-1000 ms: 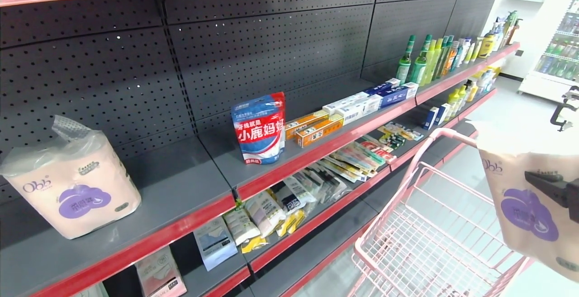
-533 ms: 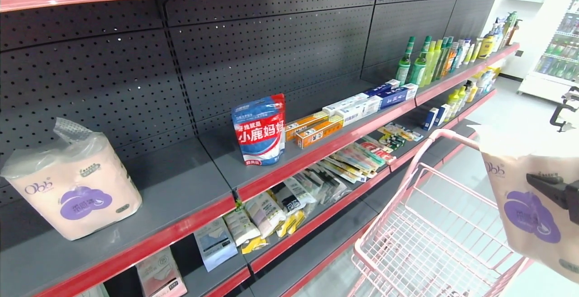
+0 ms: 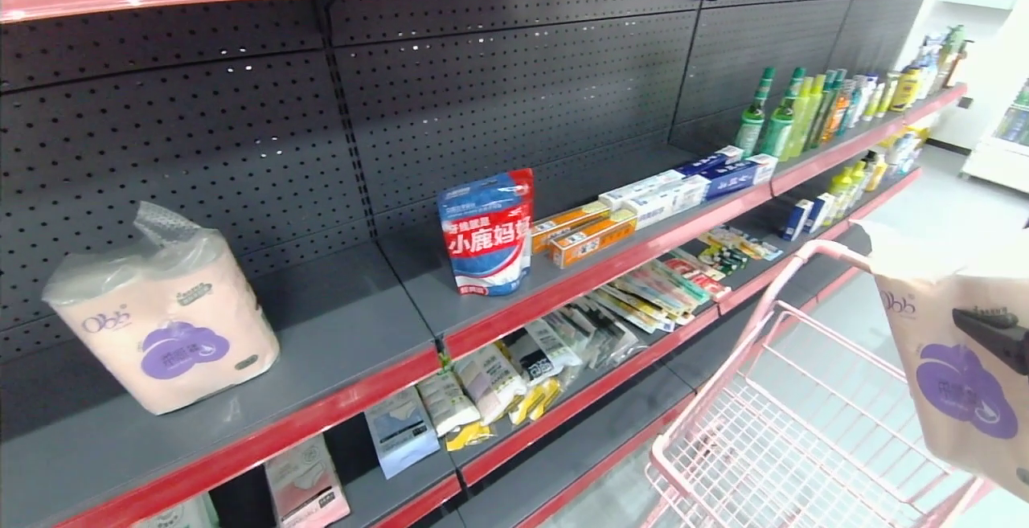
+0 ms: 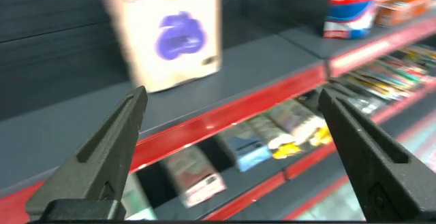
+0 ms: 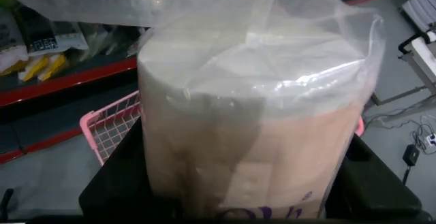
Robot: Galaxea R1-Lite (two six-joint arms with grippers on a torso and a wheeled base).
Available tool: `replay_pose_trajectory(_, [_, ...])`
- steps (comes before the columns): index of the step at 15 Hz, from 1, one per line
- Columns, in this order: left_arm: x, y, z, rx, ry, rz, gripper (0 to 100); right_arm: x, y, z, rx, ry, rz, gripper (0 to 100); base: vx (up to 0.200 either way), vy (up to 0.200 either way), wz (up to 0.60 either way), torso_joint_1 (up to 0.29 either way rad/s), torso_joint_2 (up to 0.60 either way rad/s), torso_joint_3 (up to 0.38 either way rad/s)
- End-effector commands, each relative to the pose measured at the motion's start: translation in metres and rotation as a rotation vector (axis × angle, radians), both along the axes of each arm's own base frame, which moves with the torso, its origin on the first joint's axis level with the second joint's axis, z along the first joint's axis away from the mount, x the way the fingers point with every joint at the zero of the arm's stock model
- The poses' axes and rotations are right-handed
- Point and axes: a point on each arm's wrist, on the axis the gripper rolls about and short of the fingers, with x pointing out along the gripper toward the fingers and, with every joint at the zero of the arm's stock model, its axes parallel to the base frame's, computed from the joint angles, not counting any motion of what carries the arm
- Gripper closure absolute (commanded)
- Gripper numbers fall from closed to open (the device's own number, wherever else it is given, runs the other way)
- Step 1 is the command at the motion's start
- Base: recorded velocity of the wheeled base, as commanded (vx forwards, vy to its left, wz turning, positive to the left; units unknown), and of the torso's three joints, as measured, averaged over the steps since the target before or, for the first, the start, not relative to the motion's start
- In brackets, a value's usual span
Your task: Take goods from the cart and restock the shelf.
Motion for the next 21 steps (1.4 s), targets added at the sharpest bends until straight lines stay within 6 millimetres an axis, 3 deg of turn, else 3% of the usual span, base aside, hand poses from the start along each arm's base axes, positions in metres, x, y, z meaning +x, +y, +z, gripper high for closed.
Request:
replay_pose_trajectory(1, [0.000,0.000,0.000,0.000,0.000,0.000,0,-0.002,0.000,-0.003,0.001,0.009,-0.003,100,0.000,0.000,0.60,0.012,0.00,-0.002])
replay_pose_trajectory(9, [0.000,0.000,0.000,0.000,0.000,0.000,0,-0.009,-0.003,-0.004,0.001,-0.005,-0.021,100,0.000,0.000,0.60,0.001,0.00,0.003])
replay_pose_trajectory(11, [0.000,0.000,0.000,0.000,0.000,0.000,0,-0.011,-0.003,-0.003,0.001,-0.014,-0.022,100,0.000,0.000,0.00,0.000,0.00,0.000])
replay_pose_trajectory(14, [0.000,0.000,0.000,0.000,0.000,-0.001,0,-0.027,-0.008,0.001,0.005,-0.063,-0.065,100,0.000,0.000,0.00,0.000,0.00,0.000])
replay_pose_trajectory(18, [0.001,-0.001,0.001,0.050,0.019,-0.031,0,-0.065,-0.009,-0.011,0.029,-0.155,-0.056,100,0.000,0.000,0.00,0.000,0.00,0.000])
replay_pose_trajectory(19, [0.002,-0.001,0.007,0.053,0.021,-0.069,0,-0.072,-0.008,-0.011,0.039,-0.179,-0.014,100,0.000,0.000,0.00,0.000,0.00,0.000])
replay_pose_trajectory(20, [0.008,-0.001,0.046,0.042,0.039,-0.076,0,-0.077,-0.006,-0.010,0.048,-0.202,0.032,100,0.000,0.000,0.00,0.000,0.00,0.000])
replay_pose_trajectory(21, [0.029,-0.002,0.080,-0.030,0.106,-0.073,0,-0.079,-0.006,-0.007,0.049,-0.218,0.051,100,0.000,0.000,0.00,0.000,0.00,0.000])
